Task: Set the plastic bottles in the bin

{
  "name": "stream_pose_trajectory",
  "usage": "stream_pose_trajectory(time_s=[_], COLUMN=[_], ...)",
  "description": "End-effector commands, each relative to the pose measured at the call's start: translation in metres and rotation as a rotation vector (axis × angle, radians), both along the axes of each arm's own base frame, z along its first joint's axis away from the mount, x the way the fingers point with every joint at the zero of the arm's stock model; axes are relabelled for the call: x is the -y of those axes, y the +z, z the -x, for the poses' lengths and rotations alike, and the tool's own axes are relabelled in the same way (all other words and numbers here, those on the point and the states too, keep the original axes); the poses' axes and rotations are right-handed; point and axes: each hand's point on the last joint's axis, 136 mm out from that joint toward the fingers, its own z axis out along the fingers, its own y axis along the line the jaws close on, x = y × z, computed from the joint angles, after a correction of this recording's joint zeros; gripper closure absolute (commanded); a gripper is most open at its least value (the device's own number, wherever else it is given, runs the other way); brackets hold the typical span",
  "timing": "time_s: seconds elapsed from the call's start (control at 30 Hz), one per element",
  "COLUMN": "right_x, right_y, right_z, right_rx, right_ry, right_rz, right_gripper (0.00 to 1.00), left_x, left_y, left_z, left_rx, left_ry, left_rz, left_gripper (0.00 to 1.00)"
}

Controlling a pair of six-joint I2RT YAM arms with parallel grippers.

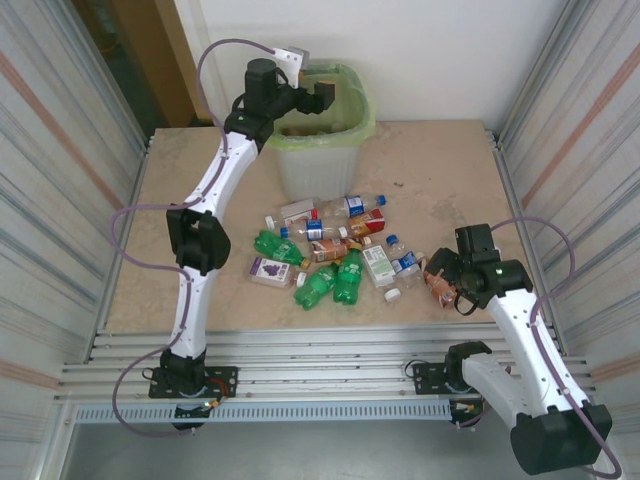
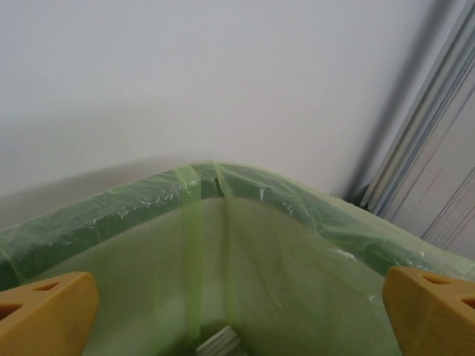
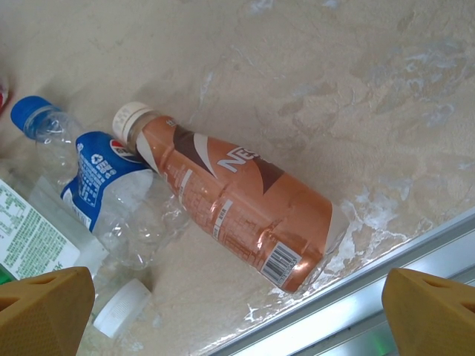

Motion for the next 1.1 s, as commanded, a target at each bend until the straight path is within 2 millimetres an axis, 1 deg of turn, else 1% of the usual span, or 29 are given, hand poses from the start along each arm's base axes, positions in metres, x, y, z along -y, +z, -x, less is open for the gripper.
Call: stream_pose_trajectory(time_s=[0.0,0.2,0.37,0.5,0.6,0.63,0.7,0.9,0.97,1.0,1.03,1.07], right_x=[-0.001,-0.007,-0.011,-0.013,-0.007,-0.004,0.001,0.008,0.009,0.009,0.008,0.007], right_y=[-0.003,0.000,0.005,0.004,0.000,-0.002,-0.006,-0.021,-0.026,-0.027,-0.028,-0.031], right_z=[0.005,0.005,0.005,0.010,0.017,0.020,0.023,0.032,0.032,0.031,0.029,0.028], right_rx=[-0.022,-0.034,-0.049,-0.079,-0.122,-0.138,-0.165,-0.266,-0.301,-0.308,-0.311,-0.317], right_ry=[0.027,0.049,0.069,0.081,0.048,0.036,0.014,-0.031,-0.037,-0.037,-0.035,-0.033], right_rz=[-0.002,-0.026,-0.038,-0.042,-0.019,-0.005,0.015,0.053,0.063,0.063,0.063,0.060], right_gripper=[0.02,0.02,0.02,0.02,0.02,0.02,0.02,0.02,0.02,0.02,0.02,0.02], left_x=[0.003,0.001,-0.004,-0.010,-0.020,-0.025,-0.033,-0.059,-0.070,-0.076,-0.082,-0.089], left_y=[0.021,0.054,0.085,0.095,0.094,0.097,0.093,0.068,0.059,0.057,0.049,0.046], left_z=[0.002,0.014,0.033,0.050,0.064,0.073,0.085,0.128,0.144,0.151,0.157,0.165], left_rx=[0.046,0.087,0.113,0.082,0.035,0.026,-0.004,-0.076,-0.083,-0.079,-0.088,-0.082], left_ry=[-0.014,-0.028,-0.043,-0.040,-0.012,-0.002,0.018,0.075,0.102,0.119,0.141,0.160], left_rz=[0.028,0.078,0.098,0.095,0.076,0.072,0.063,0.035,0.029,0.032,0.032,0.038], left_gripper=[0.01,0.01,0.01,0.01,0.01,0.01,0.01,0.01,0.01,0.01,0.01,0.01])
